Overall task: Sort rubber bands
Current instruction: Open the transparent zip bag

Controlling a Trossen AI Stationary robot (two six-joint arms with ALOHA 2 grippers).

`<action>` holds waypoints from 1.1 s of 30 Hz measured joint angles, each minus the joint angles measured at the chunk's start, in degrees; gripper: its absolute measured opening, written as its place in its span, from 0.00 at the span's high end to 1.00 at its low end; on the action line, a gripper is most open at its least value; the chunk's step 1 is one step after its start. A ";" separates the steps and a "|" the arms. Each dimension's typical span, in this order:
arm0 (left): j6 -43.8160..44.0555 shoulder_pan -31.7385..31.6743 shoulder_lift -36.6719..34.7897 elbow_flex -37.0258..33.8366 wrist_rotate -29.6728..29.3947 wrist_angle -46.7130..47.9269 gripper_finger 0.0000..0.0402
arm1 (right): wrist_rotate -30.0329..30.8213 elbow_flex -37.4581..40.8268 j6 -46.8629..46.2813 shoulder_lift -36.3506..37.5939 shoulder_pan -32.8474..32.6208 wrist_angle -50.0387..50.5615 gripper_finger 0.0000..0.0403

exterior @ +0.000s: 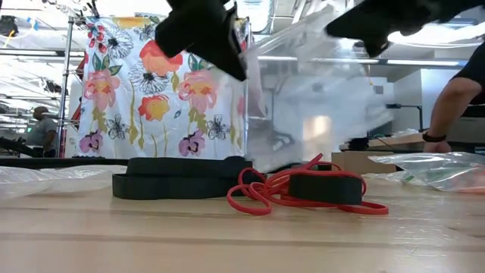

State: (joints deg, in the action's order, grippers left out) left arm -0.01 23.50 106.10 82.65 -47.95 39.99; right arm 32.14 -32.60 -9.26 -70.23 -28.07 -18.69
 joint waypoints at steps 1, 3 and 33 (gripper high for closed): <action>1.11 0.08 0.00 0.00 -0.45 1.95 0.58 | 1.50 0.00 -0.51 1.30 -1.15 1.94 1.00; 3.53 0.30 0.00 -0.02 -0.77 5.82 0.54 | 4.03 0.00 -1.22 3.40 -3.35 4.48 1.00; 52.91 19.60 -55.17 -58.33 -34.38 -21.43 0.49 | 8.13 13.17 -1.06 15.52 -5.68 -4.38 1.00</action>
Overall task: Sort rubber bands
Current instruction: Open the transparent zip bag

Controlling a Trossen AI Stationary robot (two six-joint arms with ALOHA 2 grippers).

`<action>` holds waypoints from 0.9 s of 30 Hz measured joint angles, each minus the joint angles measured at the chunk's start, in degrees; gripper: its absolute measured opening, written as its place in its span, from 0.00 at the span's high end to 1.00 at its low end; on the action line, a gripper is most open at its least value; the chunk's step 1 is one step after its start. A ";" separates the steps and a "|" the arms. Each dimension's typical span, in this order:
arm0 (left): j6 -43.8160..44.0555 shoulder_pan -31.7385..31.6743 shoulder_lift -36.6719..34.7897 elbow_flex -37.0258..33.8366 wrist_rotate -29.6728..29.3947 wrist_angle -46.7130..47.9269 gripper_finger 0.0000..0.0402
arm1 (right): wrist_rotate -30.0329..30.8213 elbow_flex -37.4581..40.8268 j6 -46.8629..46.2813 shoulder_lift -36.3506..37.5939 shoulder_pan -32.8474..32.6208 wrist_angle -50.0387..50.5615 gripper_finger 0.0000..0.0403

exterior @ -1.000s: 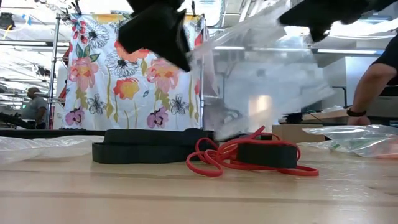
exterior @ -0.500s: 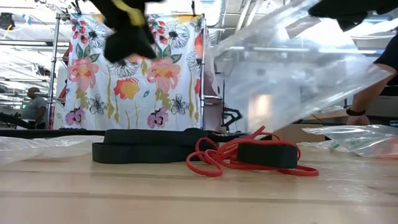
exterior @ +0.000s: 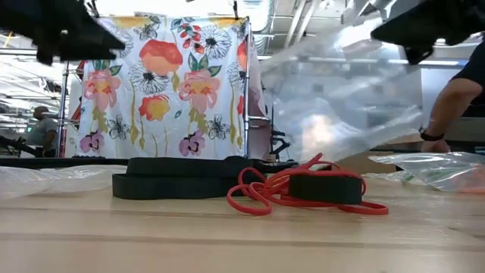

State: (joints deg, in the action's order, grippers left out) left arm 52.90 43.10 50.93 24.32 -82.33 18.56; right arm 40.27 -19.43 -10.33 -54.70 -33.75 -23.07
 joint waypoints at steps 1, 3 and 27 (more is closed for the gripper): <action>-5.18 -0.12 -0.57 -1.70 4.08 -7.37 0.49 | -2.87 0.75 0.58 0.04 1.55 -2.51 1.00; -16.08 -1.66 -1.09 -3.99 16.35 -22.59 0.49 | -7.79 1.62 1.13 0.05 4.91 -5.30 1.00; -53.28 -21.45 30.17 8.24 60.94 -65.56 0.49 | -30.81 1.73 4.39 -10.26 16.61 -29.53 1.00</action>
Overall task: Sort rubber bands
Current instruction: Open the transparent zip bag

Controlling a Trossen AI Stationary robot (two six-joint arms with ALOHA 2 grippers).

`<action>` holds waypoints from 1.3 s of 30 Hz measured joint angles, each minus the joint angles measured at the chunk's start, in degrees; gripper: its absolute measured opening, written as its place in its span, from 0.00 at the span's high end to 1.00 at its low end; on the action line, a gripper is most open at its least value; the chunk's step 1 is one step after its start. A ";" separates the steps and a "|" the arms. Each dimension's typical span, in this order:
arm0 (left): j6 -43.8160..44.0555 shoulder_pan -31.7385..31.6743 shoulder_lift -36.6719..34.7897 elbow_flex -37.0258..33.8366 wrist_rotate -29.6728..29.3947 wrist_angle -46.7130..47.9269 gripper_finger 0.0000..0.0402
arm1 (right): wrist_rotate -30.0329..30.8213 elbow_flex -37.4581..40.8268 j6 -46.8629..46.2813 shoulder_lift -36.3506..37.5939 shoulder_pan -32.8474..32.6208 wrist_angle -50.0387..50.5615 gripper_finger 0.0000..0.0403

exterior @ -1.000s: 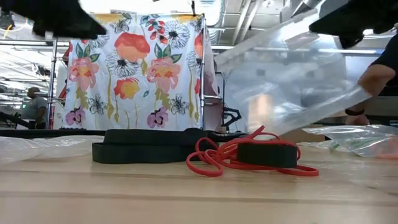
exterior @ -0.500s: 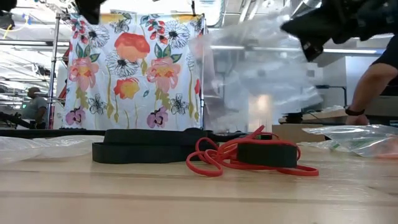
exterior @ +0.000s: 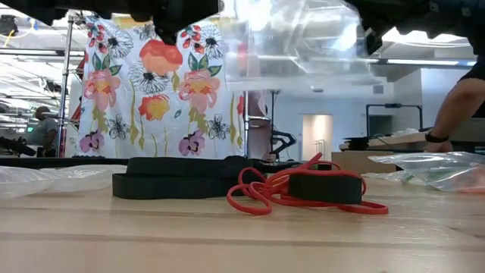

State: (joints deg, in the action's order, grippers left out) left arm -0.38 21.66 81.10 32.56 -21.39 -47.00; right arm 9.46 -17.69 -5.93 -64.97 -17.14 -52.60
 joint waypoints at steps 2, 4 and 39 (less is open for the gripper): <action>-0.65 -0.28 1.90 1.03 -2.58 -0.03 0.49 | 0.08 0.00 -0.02 -0.02 -0.17 0.02 1.00; -1.64 -0.64 3.24 2.01 -3.33 0.07 0.49 | 0.08 0.00 -0.02 -0.02 -0.60 0.05 1.00; -4.09 -1.82 4.39 9.70 -3.01 6.27 1.00 | 1.16 -5.13 -2.62 -10.16 1.48 -0.47 1.00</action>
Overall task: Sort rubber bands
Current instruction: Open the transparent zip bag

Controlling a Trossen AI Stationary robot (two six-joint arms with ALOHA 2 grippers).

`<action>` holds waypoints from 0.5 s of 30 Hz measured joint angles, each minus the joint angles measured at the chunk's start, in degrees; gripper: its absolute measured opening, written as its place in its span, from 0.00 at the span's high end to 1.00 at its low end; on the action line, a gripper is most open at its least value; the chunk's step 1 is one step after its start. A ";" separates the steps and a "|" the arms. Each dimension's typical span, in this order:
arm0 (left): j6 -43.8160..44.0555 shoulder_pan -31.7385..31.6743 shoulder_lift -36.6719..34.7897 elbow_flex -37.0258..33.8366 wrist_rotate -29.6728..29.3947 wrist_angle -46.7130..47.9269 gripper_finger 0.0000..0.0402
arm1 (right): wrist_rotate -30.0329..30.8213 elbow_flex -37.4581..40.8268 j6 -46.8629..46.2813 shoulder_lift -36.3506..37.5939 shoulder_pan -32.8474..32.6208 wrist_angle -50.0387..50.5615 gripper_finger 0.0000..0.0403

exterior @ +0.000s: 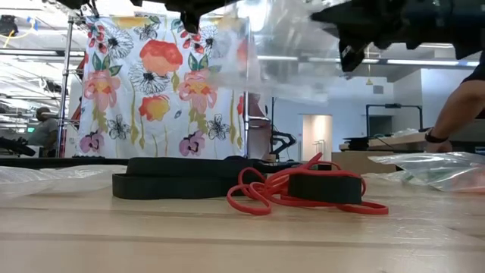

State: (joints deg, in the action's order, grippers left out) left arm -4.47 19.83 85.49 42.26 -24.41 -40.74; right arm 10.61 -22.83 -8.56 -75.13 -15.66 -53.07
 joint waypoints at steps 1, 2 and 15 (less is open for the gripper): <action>-0.03 0.25 0.00 -0.01 -1.04 0.53 1.00 | 0.00 -0.47 0.00 -0.24 -0.03 -0.26 1.00; -0.17 0.43 0.00 -0.04 -1.99 0.92 1.00 | 0.00 -0.72 0.00 -0.24 -0.04 -0.21 1.00; -1.42 2.75 -0.06 0.11 -10.50 2.36 1.00 | -0.24 -1.16 -8.06 0.82 -0.04 7.50 0.74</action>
State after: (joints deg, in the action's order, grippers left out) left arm -5.89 22.58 85.43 42.37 -34.91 -38.38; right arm 10.37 -23.99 -16.61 -74.30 -15.70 -45.57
